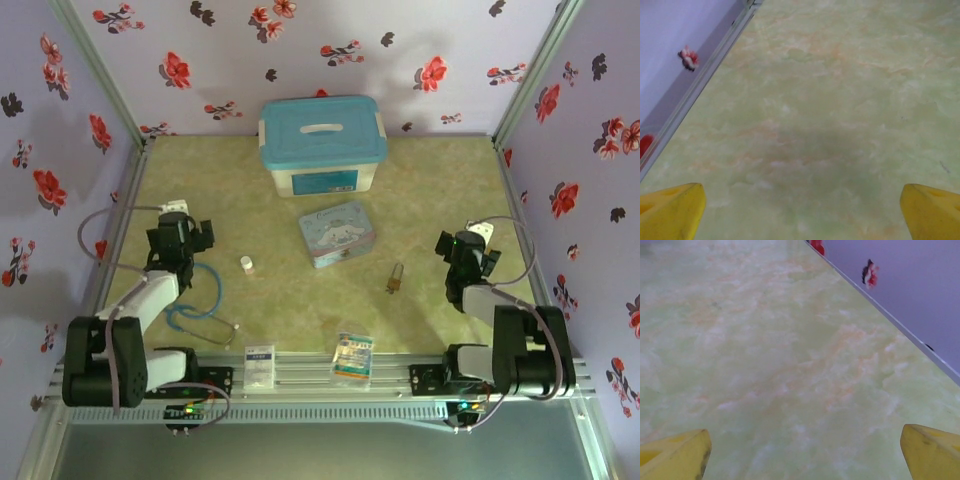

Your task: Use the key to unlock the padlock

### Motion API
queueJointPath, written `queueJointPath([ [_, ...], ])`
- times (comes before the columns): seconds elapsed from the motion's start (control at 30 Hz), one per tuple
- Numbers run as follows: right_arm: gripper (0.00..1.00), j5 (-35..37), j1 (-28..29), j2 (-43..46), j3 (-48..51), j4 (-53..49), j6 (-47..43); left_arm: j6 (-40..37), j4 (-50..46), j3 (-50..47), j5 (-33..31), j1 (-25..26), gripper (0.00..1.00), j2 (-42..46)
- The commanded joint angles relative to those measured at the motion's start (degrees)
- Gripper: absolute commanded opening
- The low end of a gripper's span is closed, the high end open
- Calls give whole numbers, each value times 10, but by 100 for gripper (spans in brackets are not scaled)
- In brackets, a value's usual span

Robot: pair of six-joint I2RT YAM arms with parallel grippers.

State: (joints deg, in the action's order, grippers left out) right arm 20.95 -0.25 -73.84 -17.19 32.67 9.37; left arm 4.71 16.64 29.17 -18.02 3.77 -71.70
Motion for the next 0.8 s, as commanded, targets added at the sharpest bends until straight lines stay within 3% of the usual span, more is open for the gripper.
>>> queueJointPath([
  [0.0,98,-58,-6,-41,1,166,-2,-16,189,-33,55,-31,100,-54],
  [0.2,97,-108,-6,-172,-1,307,-19,-15,261,-32,132,-55,100,-145],
  [0.3,99,-115,-6,-147,-38,188,-20,-15,301,-52,133,-56,100,-151],
  [0.43,99,-125,0,-153,-49,179,-36,-25,341,-66,139,-46,100,-168],
  [0.77,99,-134,2,-155,-51,180,-41,-42,336,-62,133,-41,100,-168],
])
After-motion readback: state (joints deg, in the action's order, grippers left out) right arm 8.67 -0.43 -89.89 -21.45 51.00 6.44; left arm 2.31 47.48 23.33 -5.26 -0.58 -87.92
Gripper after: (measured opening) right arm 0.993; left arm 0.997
